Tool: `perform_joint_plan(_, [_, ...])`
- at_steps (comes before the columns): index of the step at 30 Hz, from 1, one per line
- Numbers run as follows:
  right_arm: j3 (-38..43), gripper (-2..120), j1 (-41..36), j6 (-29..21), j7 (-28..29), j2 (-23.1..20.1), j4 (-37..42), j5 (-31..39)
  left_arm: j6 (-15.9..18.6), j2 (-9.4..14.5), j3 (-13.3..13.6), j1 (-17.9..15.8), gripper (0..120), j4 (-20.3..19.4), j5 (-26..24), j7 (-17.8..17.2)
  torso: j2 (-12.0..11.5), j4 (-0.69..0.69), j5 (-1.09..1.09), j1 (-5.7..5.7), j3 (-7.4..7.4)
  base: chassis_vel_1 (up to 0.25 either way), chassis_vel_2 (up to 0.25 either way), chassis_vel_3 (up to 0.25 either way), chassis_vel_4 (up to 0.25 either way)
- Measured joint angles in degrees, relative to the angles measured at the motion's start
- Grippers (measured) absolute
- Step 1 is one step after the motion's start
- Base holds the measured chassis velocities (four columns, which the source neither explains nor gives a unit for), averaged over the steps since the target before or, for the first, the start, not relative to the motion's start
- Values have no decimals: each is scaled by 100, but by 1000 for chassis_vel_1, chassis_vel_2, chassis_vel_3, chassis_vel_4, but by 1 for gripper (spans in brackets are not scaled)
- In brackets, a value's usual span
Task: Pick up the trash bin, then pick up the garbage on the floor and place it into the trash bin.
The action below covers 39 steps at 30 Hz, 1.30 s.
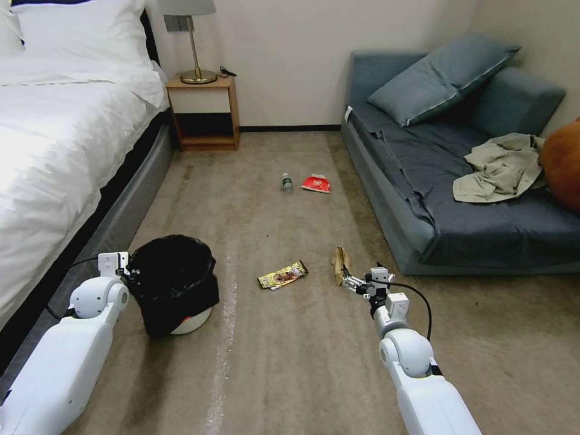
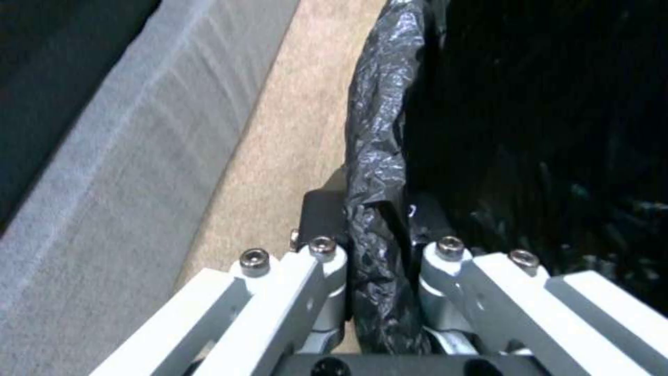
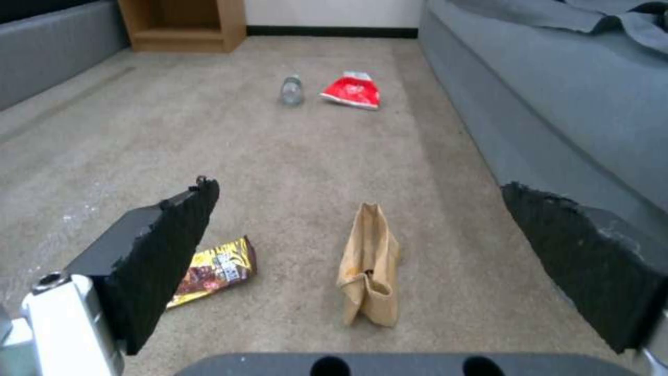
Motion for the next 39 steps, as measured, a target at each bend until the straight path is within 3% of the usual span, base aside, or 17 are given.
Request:
perform_joint_plan(7, [14, 100, -52, 0, 0, -33, 46, 28, -82, 35, -106, 158, 5, -373, 43, -22, 0, 2, 1, 0, 0, 0, 0, 0, 0])
perform_joint_plan(26, [-34, 100, -158, 188, -205, -193, -19, 124, -201, -95, -420, 587, 4, -1493, 788, -92, -1, 3, 2, 0, 0, 0, 0, 0, 0])
perform_joint_plan(39, [-57, 100, -58, 346, -344, -282, -327, 72, -204, -151, -403, 588, 4, -1583, 1033, -27, 0, 2, 2, 0, 0, 0, 0, 0, 0])
